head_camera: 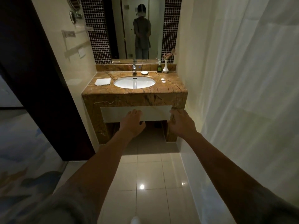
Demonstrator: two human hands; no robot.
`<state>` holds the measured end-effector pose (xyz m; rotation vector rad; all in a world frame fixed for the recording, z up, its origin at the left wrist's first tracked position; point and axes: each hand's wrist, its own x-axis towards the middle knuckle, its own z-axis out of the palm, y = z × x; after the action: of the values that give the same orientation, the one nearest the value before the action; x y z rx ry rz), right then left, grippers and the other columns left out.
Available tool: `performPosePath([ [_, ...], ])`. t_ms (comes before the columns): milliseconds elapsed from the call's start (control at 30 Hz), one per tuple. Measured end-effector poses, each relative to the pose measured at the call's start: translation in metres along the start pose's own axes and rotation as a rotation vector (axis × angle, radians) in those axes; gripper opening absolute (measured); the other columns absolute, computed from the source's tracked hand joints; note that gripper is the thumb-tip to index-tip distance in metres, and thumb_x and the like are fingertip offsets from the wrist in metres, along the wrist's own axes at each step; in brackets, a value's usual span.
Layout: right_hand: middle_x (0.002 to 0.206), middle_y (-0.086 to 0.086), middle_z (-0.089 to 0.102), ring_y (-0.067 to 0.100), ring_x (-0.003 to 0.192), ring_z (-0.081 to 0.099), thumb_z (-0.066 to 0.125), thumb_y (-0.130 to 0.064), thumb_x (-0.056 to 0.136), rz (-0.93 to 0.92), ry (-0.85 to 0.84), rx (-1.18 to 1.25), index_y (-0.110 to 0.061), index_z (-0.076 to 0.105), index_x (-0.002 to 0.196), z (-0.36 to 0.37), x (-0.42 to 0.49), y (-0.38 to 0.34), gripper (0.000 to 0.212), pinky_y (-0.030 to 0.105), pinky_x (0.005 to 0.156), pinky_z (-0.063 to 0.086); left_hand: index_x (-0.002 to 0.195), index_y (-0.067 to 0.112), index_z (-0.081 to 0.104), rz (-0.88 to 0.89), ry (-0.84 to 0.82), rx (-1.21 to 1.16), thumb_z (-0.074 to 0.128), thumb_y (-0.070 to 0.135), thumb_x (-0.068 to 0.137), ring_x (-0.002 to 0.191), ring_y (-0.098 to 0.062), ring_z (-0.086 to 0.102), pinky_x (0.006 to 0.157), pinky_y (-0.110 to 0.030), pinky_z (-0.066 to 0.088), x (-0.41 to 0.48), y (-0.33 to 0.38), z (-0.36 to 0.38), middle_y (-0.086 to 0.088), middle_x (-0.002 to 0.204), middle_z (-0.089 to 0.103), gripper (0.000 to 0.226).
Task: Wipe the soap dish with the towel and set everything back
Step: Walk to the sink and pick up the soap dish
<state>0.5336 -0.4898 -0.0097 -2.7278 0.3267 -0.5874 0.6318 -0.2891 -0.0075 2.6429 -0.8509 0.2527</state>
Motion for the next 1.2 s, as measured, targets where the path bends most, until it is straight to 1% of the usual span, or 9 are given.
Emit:
performPosePath([
  [133, 0.129, 0.007, 0.058, 0.027, 0.117, 0.055, 0.06, -0.034, 0.085, 0.027, -0.013, -0.003, -0.02, 0.051, 0.127, 0.028, 0.063, 0.006, 0.045, 0.039, 0.089, 0.049, 0.136, 0.017, 0.043, -0.012, -0.029, 0.015, 0.057, 0.035, 0.088, 0.129, -0.027, 0.044, 0.096, -0.041, 0.044, 0.063, -0.025, 0.012, -0.006, 0.141, 0.046, 0.053],
  [333, 0.127, 0.006, 0.059, 0.026, 0.115, 0.056, 0.06, -0.036, 0.086, 0.058, -0.016, 0.009, -0.021, 0.05, 0.125, 0.065, 0.16, 0.01, 0.043, 0.038, 0.088, 0.049, 0.133, 0.02, 0.047, -0.005, -0.054, -0.005, 0.06, 0.034, 0.087, 0.128, -0.025, 0.045, 0.098, -0.041, 0.044, 0.164, -0.065, 0.018, -0.004, 0.139, 0.047, 0.05],
  [500, 0.134, 0.006, 0.055, 0.026, 0.125, 0.049, 0.059, -0.035, 0.086, 0.066, -0.046, 0.01, -0.019, 0.049, 0.128, 0.089, 0.219, 0.019, 0.046, 0.042, 0.1, 0.044, 0.131, 0.02, 0.047, -0.013, -0.064, -0.019, 0.057, 0.035, 0.088, 0.122, -0.022, 0.048, 0.094, -0.04, 0.047, 0.223, -0.083, 0.027, -0.003, 0.133, 0.049, 0.047],
  [567, 0.135, 0.005, 0.054, 0.025, 0.127, 0.047, 0.058, -0.034, 0.086, 0.067, -0.046, 0.011, -0.02, 0.05, 0.129, 0.1, 0.246, 0.027, 0.045, 0.041, 0.102, 0.042, 0.131, 0.019, 0.047, -0.015, -0.077, -0.022, 0.055, 0.036, 0.089, 0.12, -0.021, 0.049, 0.091, -0.038, 0.046, 0.249, -0.09, 0.036, -0.003, 0.131, 0.05, 0.046],
  [767, 0.132, 0.004, 0.055, 0.022, 0.125, 0.048, 0.058, -0.039, 0.086, 0.075, -0.079, -0.001, -0.021, 0.051, 0.129, 0.14, 0.331, 0.063, 0.047, 0.041, 0.1, 0.045, 0.13, 0.019, 0.049, -0.042, -0.081, 0.018, 0.055, 0.037, 0.089, 0.116, -0.02, 0.052, 0.087, -0.038, 0.052, 0.33, -0.11, 0.074, -0.003, 0.128, 0.053, 0.044],
  [867, 0.132, 0.005, 0.054, 0.023, 0.123, 0.049, 0.057, -0.041, 0.087, 0.073, -0.11, -0.029, -0.021, 0.048, 0.129, 0.16, 0.377, 0.084, 0.048, 0.041, 0.096, 0.048, 0.127, 0.02, 0.05, -0.067, -0.074, 0.042, 0.055, 0.037, 0.089, 0.112, -0.019, 0.053, 0.081, -0.033, 0.051, 0.378, -0.118, 0.092, -0.003, 0.126, 0.054, 0.042],
  [1000, 0.133, 0.005, 0.053, 0.024, 0.125, 0.047, 0.056, -0.042, 0.087, 0.083, -0.143, -0.029, -0.022, 0.047, 0.132, 0.172, 0.436, 0.108, 0.05, 0.043, 0.096, 0.047, 0.128, 0.02, 0.051, -0.092, -0.073, 0.041, 0.056, 0.036, 0.088, 0.113, -0.021, 0.054, 0.077, -0.034, 0.051, 0.438, -0.123, 0.107, -0.004, 0.131, 0.054, 0.043],
  [1100, 0.134, 0.006, 0.053, 0.025, 0.125, 0.046, 0.055, -0.038, 0.086, 0.051, -0.167, -0.059, -0.02, 0.047, 0.133, 0.178, 0.478, 0.121, 0.051, 0.042, 0.097, 0.045, 0.127, 0.02, 0.051, -0.103, -0.03, 0.053, 0.057, 0.035, 0.086, 0.111, -0.021, 0.055, 0.078, -0.036, 0.052, 0.476, -0.129, 0.117, -0.003, 0.129, 0.055, 0.044],
  [1200, 0.133, 0.008, 0.053, 0.026, 0.125, 0.046, 0.056, -0.035, 0.084, 0.038, -0.195, -0.059, -0.019, 0.047, 0.133, 0.184, 0.508, 0.131, 0.052, 0.042, 0.099, 0.043, 0.127, 0.022, 0.052, -0.13, -0.03, 0.042, 0.057, 0.036, 0.086, 0.113, -0.021, 0.055, 0.081, -0.038, 0.052, 0.507, -0.134, 0.124, -0.002, 0.129, 0.056, 0.044],
])
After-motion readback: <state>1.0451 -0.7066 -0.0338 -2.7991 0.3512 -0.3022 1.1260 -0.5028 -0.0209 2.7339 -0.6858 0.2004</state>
